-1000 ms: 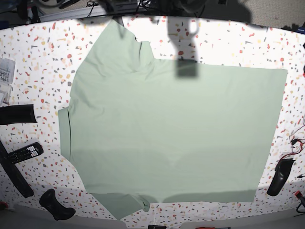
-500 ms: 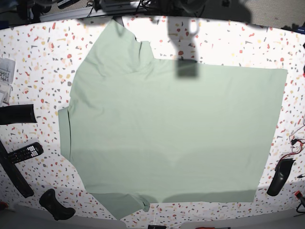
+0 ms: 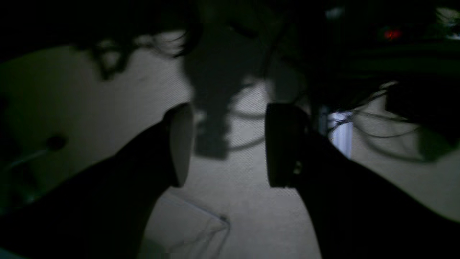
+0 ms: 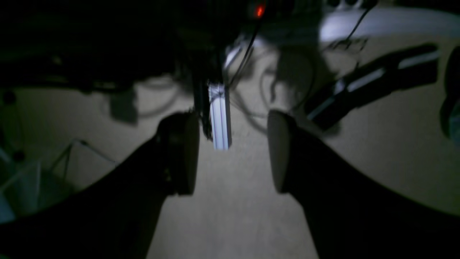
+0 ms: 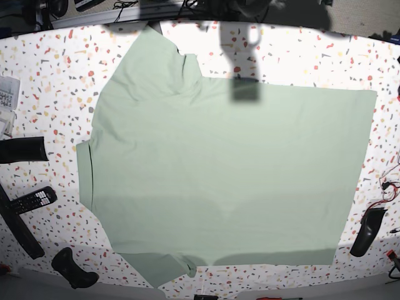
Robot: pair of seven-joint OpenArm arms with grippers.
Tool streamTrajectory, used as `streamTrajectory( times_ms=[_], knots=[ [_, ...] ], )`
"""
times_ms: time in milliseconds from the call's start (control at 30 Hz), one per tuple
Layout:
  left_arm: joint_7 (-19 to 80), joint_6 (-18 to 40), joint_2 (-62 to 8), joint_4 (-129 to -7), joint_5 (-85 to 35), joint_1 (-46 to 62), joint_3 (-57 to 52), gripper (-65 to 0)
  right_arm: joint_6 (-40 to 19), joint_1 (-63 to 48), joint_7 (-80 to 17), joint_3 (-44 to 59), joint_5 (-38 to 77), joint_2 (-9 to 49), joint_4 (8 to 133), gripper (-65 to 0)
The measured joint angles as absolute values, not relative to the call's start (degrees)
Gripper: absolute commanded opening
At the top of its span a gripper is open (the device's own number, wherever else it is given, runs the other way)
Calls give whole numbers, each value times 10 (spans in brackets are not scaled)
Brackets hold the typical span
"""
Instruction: Fold the T-shirt properly
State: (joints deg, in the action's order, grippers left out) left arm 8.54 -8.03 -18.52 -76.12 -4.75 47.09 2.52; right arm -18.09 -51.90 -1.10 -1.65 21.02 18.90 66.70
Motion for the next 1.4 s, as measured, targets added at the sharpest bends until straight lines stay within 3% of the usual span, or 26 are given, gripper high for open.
streamTrajectory(
  times_ms=[300, 400, 800, 1000, 1233, 1400],
  knots=[
    [109, -241, -187, -947, 50, 601, 25, -360, -206, -663, -41, 106, 209, 189, 877, -353],
    [119, -270, -188, -992, 83, 628, 25, -360, -222, -677, -39, 139, 210, 189, 930, -353],
    [170, -268, -189, -1127, 220, 636, 25, -360, -236, -683, -41, 208, 211, 189, 1069, -353],
    [216, -268, -189, -1166, 275, 604, 25, -360, -328, -671, -47, 215, 210, 192, 1160, -353],
    [223, -267, -191, -1167, 324, 545, 26, -360, -359, -607, -74, 215, 210, 192, 1195, -353],
    [223, -247, -258, -1167, 329, 493, 25, -360, -375, -571, -77, 215, 232, 194, 1196, -353]
  ],
)
